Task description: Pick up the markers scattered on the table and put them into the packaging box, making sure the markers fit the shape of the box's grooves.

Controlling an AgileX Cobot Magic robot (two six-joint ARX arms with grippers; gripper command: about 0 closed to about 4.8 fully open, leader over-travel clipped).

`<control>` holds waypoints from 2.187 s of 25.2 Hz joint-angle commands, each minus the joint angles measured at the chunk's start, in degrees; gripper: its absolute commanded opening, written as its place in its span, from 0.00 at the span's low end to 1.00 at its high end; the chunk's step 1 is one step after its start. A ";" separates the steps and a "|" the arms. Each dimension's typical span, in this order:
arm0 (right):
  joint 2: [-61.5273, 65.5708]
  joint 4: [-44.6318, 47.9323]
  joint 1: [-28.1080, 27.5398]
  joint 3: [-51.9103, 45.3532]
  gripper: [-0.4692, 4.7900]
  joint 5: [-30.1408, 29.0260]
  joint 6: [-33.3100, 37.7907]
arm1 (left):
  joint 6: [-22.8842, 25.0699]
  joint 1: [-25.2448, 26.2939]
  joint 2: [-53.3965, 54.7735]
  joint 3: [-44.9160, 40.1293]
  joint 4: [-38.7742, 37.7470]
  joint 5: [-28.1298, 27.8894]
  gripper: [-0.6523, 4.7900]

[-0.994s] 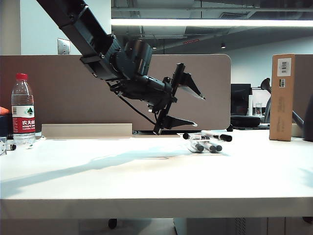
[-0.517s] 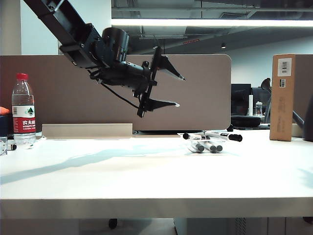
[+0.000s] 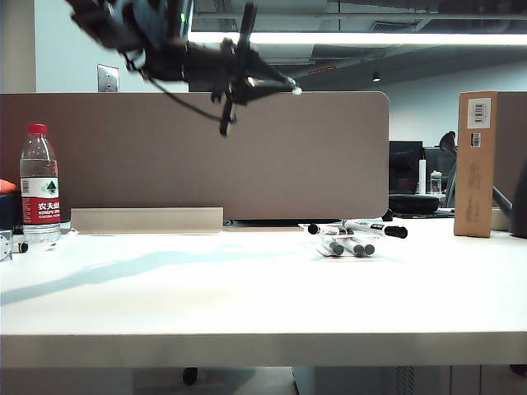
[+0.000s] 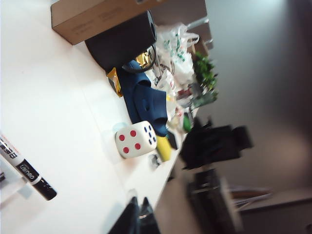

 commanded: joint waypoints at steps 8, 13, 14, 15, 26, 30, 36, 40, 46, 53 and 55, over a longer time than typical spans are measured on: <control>0.20 -11.78 0.07 -0.42 0.09 -8.00 -0.20 | 40.57 -2.56 -10.05 0.26 -43.08 -18.43 0.11; 0.20 -11.52 0.09 -0.96 0.09 -13.14 0.63 | 49.20 -6.29 -13.75 0.15 -50.95 -25.03 0.11; 0.09 -11.23 0.13 -0.96 0.09 -13.18 1.73 | 49.24 -6.95 -14.43 0.07 -51.12 -24.35 0.11; -0.33 -11.19 0.15 -0.96 0.09 -13.20 2.25 | 49.13 -7.41 -15.41 -0.11 -51.04 -23.65 0.11; -20.50 -7.67 0.17 -7.63 0.09 -12.57 9.16 | 46.51 -11.45 -47.39 -29.97 -29.62 -34.47 0.11; -26.40 -6.60 0.17 -13.46 0.09 -17.27 8.59 | 46.21 -18.93 -60.50 -42.40 -23.32 -43.98 0.11; -33.59 -4.07 0.15 -16.81 0.09 -17.86 2.36 | 47.34 -34.05 -74.55 -55.28 -11.30 -57.72 0.11; -37.99 -5.01 0.17 -16.90 0.09 -17.84 0.96 | 47.60 -41.31 -80.37 -60.30 -12.63 -68.08 0.11; -42.29 -6.80 0.15 -16.90 0.09 -17.84 0.96 | 47.60 -42.27 -81.24 -60.46 -18.01 -67.89 0.11; -45.29 -8.13 0.15 -16.87 0.09 -17.90 0.96 | 47.60 -42.27 -81.29 -60.46 -18.36 -67.87 0.11; -45.72 -8.26 0.17 -16.87 0.09 -17.86 0.96 | 47.60 -42.27 -81.26 -60.46 -18.38 -67.87 0.11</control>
